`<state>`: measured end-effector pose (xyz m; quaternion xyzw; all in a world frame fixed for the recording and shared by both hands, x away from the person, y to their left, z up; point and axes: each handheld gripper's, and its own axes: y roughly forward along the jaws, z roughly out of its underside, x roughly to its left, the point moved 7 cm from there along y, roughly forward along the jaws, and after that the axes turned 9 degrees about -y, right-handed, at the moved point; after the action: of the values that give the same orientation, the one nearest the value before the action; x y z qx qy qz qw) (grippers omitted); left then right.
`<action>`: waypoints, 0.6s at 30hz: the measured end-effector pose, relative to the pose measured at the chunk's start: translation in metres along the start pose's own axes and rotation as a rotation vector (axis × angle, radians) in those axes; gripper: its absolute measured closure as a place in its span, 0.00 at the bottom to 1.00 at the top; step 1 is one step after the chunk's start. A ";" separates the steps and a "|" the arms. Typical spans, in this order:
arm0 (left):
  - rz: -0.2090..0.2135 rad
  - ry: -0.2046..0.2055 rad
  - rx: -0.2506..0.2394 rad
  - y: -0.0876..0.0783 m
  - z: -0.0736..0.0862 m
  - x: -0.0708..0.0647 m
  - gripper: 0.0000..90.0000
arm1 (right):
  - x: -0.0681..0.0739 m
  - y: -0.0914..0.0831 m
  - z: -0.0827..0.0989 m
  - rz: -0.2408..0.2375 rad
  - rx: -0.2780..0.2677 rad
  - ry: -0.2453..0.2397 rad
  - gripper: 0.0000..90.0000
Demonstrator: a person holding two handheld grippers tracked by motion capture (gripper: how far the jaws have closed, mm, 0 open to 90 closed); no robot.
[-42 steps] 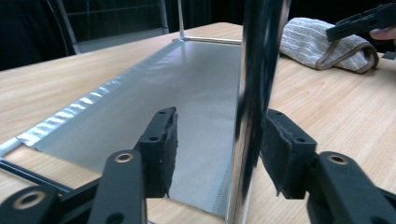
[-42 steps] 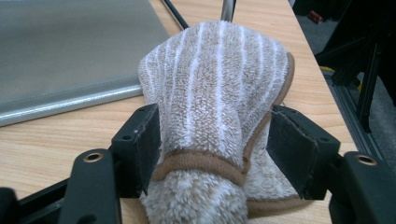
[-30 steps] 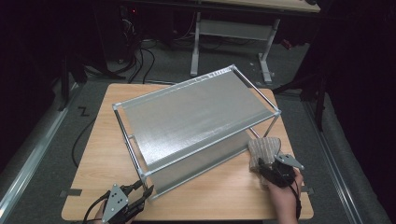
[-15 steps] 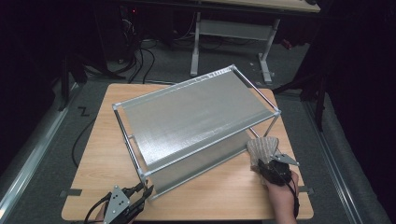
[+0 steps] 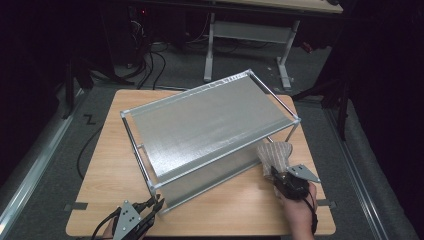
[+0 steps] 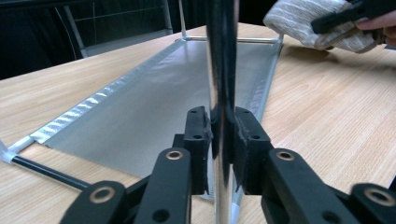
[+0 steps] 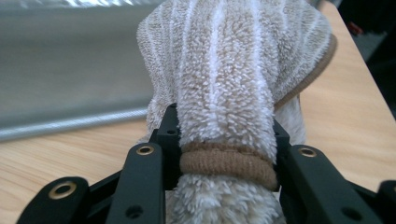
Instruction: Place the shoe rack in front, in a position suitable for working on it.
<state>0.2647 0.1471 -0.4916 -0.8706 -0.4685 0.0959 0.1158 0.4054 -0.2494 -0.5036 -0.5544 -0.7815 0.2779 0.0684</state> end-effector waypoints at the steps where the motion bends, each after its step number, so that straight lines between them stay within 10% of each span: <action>1: 0.002 0.001 0.001 0.000 0.000 0.000 0.87 | 0.004 0.001 -0.004 -0.008 -0.006 -0.007 0.69; 18: 0.024 -0.015 -0.003 0.002 0.000 0.002 0.88 | 0.033 0.090 -0.026 -0.045 0.145 -0.070 0.69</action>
<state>0.2674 0.1472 -0.4921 -0.8754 -0.4592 0.1033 0.1099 0.4782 -0.1890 -0.5343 -0.5203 -0.7735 0.3514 0.0869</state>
